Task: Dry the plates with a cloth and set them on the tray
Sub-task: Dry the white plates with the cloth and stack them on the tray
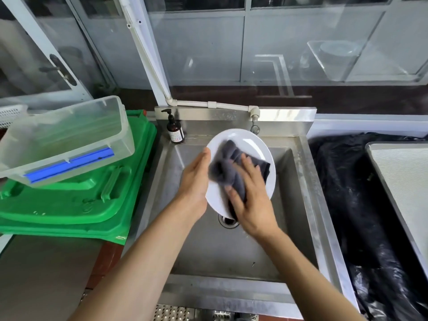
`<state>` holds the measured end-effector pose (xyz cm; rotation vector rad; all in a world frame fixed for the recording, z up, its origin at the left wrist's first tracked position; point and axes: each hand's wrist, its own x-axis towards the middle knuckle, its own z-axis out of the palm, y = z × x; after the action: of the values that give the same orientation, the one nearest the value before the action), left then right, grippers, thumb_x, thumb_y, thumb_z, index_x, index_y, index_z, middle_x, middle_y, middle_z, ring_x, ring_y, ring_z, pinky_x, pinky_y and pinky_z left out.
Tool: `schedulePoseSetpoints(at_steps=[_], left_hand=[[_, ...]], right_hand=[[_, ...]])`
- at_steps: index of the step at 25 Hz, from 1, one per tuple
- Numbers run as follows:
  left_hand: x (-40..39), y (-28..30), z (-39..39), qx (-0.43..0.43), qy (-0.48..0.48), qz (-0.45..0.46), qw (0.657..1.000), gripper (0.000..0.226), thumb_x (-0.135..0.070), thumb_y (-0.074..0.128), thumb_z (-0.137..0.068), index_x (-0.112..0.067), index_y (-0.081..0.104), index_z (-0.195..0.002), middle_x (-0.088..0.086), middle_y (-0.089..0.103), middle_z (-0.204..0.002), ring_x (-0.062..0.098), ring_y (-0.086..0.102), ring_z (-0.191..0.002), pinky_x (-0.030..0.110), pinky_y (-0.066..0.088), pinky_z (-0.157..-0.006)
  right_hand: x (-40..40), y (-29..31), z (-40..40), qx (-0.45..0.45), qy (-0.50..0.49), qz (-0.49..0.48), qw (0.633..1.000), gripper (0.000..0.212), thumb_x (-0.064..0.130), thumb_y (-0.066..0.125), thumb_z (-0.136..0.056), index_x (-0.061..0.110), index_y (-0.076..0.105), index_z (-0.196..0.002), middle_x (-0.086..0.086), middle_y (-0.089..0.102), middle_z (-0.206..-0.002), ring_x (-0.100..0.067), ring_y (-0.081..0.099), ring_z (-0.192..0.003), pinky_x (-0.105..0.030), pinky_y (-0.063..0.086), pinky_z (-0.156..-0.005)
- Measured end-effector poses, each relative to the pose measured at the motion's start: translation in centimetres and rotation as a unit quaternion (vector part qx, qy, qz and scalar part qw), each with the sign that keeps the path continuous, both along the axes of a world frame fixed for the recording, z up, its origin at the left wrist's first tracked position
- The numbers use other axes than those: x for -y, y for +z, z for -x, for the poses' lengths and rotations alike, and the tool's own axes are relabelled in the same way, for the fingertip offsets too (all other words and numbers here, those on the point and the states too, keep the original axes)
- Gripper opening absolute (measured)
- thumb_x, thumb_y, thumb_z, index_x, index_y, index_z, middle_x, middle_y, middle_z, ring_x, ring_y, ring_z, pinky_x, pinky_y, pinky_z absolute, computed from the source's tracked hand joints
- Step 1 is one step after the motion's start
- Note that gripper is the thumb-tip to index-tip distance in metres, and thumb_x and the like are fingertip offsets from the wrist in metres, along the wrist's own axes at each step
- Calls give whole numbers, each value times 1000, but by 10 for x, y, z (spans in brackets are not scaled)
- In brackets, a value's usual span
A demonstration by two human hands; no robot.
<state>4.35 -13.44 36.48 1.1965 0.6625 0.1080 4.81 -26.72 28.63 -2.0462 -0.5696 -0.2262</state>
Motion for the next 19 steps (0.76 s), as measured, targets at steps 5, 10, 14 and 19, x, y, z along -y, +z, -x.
schedulePoseSetpoints(at_steps=[5,10,14,19], left_hand=[[10,5,-8,8,-51,66,996,31,-32,52,-103,-12,70,-119,11,73,-118,24,67,-115,41,48,-107],[-2,4,-9,-33,-6,50,998,32,-40,61,-98,-10,72,-96,9,77,-102,25,70,-107,41,52,-101],[9,-1,-9,8,-37,18,999,32,-34,52,-103,-13,69,-120,7,72,-120,23,64,-120,45,44,-111],[6,5,-17,23,-21,40,999,27,-36,59,-99,-17,77,-102,9,76,-111,25,69,-111,43,49,-105]], right_hand=[[-14,26,-28,-14,-40,-31,999,51,30,54,-105,19,43,-154,0,33,-165,-11,16,-157,-51,10,-127],[-4,-2,8,22,62,-2,998,51,30,55,-106,21,43,-155,5,33,-165,-15,22,-155,-53,18,-126],[-6,16,-23,-56,-36,-83,994,47,27,54,-106,26,44,-152,21,24,-162,-1,12,-155,-54,18,-125],[-9,14,-1,1,27,-70,997,53,26,55,-106,32,37,-155,12,29,-165,-12,18,-156,-56,16,-126]])
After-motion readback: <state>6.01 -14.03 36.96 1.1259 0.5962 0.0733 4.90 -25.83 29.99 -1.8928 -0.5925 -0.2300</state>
